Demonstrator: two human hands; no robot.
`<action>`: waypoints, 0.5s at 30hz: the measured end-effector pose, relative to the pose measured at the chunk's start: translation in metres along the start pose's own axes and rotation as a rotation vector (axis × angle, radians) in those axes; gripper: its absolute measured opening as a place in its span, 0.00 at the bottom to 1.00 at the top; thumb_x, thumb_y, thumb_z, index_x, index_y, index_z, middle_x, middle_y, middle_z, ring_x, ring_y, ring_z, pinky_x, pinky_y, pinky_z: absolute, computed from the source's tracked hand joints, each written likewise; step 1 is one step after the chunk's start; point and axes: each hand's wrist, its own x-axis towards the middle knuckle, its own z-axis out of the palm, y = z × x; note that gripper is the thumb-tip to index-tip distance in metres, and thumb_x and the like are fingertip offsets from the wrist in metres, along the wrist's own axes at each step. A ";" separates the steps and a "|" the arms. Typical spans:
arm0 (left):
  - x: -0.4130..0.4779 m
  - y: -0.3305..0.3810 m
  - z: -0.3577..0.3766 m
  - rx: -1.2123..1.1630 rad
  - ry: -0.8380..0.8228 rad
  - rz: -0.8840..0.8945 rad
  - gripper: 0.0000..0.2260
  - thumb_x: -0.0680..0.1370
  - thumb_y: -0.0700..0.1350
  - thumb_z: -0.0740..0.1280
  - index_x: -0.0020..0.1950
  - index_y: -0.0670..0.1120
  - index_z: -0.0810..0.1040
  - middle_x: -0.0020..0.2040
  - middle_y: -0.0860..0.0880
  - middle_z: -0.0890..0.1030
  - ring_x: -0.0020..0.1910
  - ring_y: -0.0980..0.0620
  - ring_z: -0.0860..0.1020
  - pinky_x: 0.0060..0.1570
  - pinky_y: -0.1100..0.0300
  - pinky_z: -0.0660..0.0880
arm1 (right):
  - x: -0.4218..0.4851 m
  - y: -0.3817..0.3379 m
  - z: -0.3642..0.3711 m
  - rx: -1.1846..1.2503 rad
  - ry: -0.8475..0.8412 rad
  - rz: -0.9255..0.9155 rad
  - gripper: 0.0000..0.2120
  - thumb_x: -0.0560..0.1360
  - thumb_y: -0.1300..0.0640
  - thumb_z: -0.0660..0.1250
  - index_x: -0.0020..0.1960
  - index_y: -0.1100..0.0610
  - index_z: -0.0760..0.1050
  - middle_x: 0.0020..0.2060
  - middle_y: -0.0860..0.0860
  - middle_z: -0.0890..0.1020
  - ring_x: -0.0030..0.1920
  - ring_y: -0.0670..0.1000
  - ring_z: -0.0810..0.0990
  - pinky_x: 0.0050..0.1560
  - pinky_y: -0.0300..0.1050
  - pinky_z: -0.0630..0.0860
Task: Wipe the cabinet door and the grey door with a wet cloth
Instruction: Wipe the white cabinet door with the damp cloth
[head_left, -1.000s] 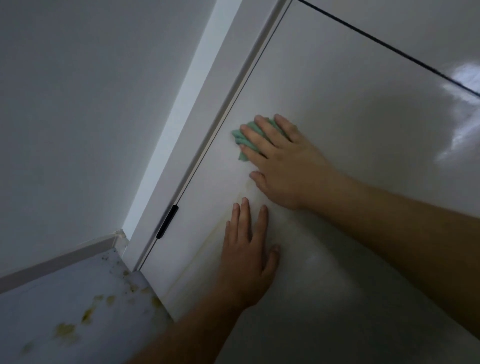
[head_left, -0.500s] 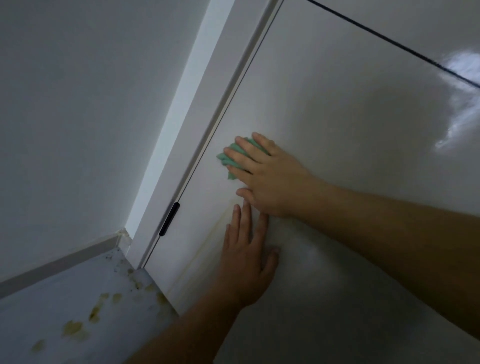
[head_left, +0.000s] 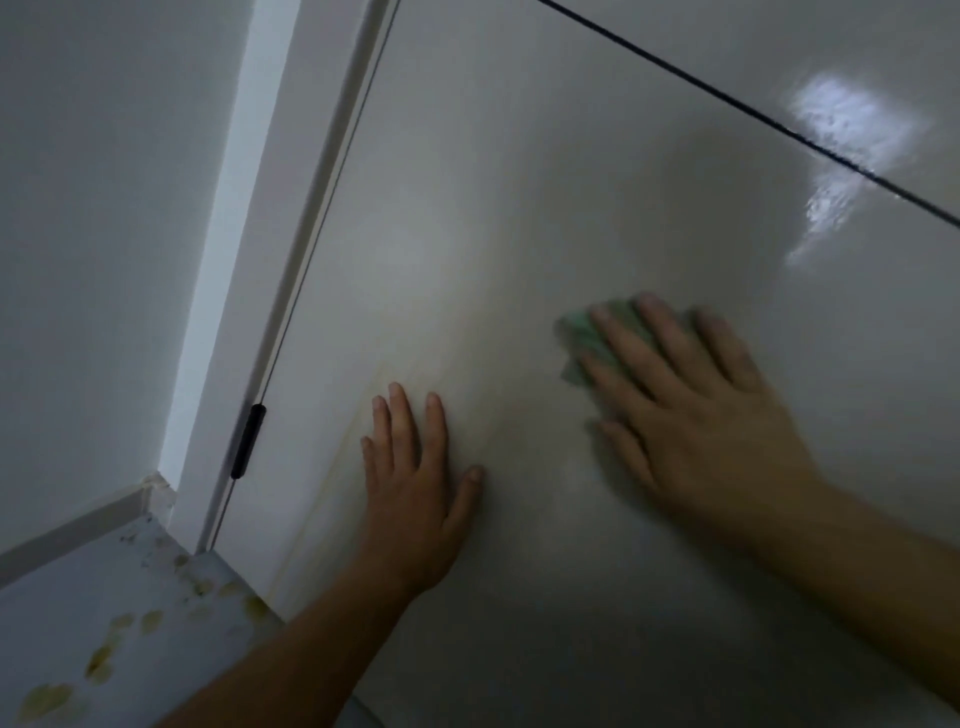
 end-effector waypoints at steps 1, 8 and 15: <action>0.000 0.001 0.002 0.003 0.002 -0.010 0.35 0.82 0.64 0.50 0.83 0.54 0.37 0.83 0.45 0.35 0.82 0.43 0.34 0.78 0.39 0.44 | 0.010 0.011 -0.006 -0.008 0.028 0.095 0.28 0.84 0.45 0.53 0.80 0.55 0.61 0.81 0.55 0.58 0.81 0.60 0.54 0.79 0.63 0.52; -0.001 -0.001 0.001 0.013 -0.007 0.000 0.36 0.82 0.65 0.51 0.81 0.58 0.33 0.83 0.46 0.34 0.82 0.44 0.34 0.79 0.39 0.45 | -0.051 -0.050 0.023 0.086 -0.079 -0.076 0.29 0.82 0.46 0.58 0.79 0.56 0.64 0.81 0.54 0.58 0.81 0.59 0.55 0.79 0.61 0.54; -0.003 0.010 0.001 0.012 0.017 -0.042 0.40 0.80 0.68 0.51 0.83 0.49 0.38 0.83 0.43 0.36 0.82 0.45 0.35 0.79 0.37 0.46 | -0.013 0.023 -0.009 0.018 0.083 0.291 0.29 0.83 0.46 0.54 0.82 0.54 0.58 0.81 0.55 0.56 0.81 0.61 0.52 0.79 0.63 0.50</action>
